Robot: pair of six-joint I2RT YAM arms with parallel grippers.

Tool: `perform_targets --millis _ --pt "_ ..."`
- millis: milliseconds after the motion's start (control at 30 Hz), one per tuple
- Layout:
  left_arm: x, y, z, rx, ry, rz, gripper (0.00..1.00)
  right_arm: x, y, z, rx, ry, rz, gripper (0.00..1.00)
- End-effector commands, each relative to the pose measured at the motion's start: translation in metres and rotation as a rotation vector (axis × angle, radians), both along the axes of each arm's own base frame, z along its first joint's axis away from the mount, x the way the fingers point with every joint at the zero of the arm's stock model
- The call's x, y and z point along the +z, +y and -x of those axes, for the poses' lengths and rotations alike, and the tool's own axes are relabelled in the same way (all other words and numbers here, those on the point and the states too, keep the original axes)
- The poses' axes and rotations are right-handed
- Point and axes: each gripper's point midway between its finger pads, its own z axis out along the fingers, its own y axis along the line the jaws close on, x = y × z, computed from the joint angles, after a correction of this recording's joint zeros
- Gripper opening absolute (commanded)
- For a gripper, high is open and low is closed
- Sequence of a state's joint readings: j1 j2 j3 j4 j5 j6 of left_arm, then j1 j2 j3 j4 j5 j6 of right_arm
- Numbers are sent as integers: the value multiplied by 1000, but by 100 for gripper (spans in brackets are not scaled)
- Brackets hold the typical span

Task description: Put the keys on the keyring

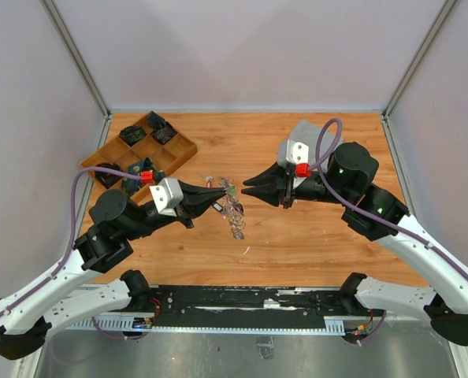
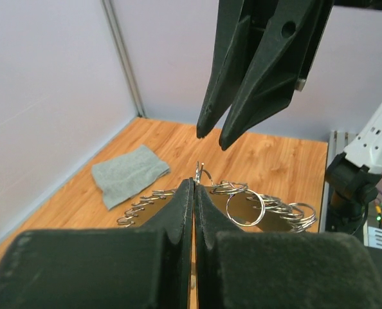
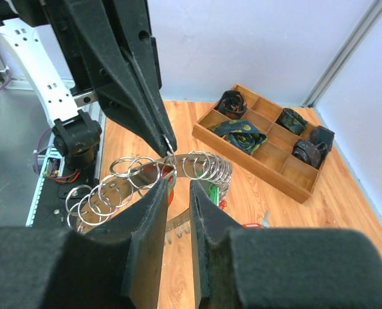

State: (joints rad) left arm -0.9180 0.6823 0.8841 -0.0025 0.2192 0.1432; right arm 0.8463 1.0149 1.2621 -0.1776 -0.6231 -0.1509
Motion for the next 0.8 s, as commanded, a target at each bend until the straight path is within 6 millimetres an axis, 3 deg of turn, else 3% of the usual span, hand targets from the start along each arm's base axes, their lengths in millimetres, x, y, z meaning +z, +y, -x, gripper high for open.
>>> perform_targets --millis 0,233,767 --pt "37 5 18 -63 -52 141 1 14 3 18 105 -51 -34 21" --pt "38 -1 32 -151 -59 176 0 24 6 34 204 -48 -68 22" --pt "39 -5 38 -192 -64 182 0 21 8 39 237 -26 -79 26"
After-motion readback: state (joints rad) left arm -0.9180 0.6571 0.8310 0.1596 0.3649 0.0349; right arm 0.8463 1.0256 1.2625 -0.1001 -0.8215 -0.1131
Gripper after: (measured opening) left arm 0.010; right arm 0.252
